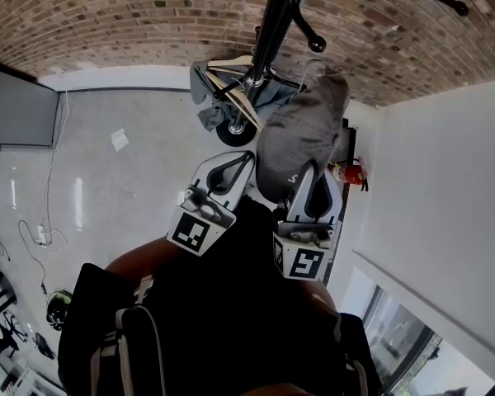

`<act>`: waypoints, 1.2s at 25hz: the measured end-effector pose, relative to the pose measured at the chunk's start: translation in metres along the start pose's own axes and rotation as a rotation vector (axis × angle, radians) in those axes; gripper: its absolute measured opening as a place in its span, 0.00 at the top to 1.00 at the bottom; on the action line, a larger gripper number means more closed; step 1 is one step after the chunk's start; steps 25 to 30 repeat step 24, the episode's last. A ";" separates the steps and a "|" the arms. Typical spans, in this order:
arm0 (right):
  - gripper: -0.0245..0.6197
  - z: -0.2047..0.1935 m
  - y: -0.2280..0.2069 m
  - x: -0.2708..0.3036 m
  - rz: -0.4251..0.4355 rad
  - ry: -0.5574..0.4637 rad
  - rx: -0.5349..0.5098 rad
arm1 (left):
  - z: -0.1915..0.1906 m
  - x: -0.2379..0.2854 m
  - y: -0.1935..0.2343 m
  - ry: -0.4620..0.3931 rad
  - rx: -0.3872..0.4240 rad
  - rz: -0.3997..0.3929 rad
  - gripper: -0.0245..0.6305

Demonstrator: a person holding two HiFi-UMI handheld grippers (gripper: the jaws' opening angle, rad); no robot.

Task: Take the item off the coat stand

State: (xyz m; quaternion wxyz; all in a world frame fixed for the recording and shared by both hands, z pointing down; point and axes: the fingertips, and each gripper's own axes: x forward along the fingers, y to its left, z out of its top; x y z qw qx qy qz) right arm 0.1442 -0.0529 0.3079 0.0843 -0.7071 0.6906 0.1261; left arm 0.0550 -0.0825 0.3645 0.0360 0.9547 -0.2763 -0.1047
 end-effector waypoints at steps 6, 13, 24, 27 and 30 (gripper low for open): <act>0.92 -0.027 0.007 0.001 0.021 0.065 0.002 | 0.004 -0.002 0.002 -0.015 0.011 0.011 0.93; 0.92 -0.043 0.013 0.001 0.038 0.111 0.015 | 0.004 -0.006 0.005 -0.015 0.016 0.024 0.93; 0.92 -0.048 0.023 0.001 0.054 0.147 0.032 | 0.005 -0.012 0.009 -0.018 0.008 0.038 0.93; 0.92 -0.048 0.023 0.001 0.054 0.147 0.032 | 0.005 -0.012 0.009 -0.018 0.008 0.038 0.93; 0.92 -0.048 0.023 0.001 0.054 0.147 0.032 | 0.005 -0.012 0.009 -0.018 0.008 0.038 0.93</act>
